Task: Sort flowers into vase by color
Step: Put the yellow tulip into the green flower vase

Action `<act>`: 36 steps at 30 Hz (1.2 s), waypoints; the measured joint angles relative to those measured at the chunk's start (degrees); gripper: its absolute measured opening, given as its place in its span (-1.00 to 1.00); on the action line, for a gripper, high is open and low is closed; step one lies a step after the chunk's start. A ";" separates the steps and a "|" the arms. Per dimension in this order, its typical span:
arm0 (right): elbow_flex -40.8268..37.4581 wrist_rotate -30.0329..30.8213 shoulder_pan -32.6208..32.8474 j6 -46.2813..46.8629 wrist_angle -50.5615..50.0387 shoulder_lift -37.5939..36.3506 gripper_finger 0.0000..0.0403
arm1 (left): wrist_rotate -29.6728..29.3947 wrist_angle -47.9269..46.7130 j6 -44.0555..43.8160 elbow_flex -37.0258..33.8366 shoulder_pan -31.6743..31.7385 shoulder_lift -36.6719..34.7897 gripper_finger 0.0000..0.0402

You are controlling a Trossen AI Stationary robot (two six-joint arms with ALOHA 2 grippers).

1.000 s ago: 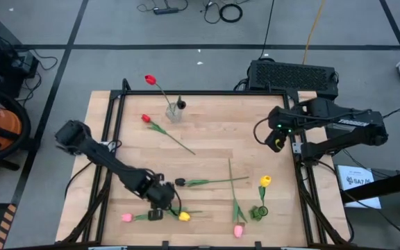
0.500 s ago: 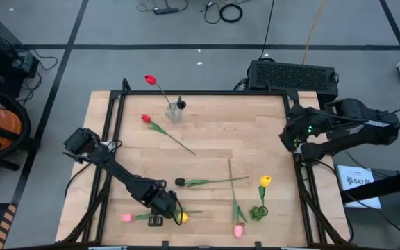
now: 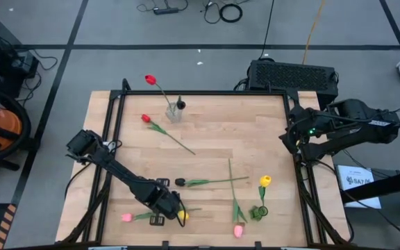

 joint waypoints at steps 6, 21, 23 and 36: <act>0.00 1.18 0.00 -0.57 -0.01 0.00 0.07 | -3.37 -1.02 1.84 0.60 0.09 -0.09 -0.60; 0.00 1.14 -0.02 -1.01 -0.01 0.00 0.07 | -5.27 1.32 10.69 -1.38 0.97 0.48 -0.60; 0.00 1.14 -0.02 -1.01 -0.01 0.00 0.07 | -5.22 2.31 10.48 -2.42 1.19 0.48 -0.60; 0.02 1.18 -0.02 -1.22 -0.01 0.00 0.07 | -3.88 12.03 6.86 -8.38 1.36 0.00 -0.84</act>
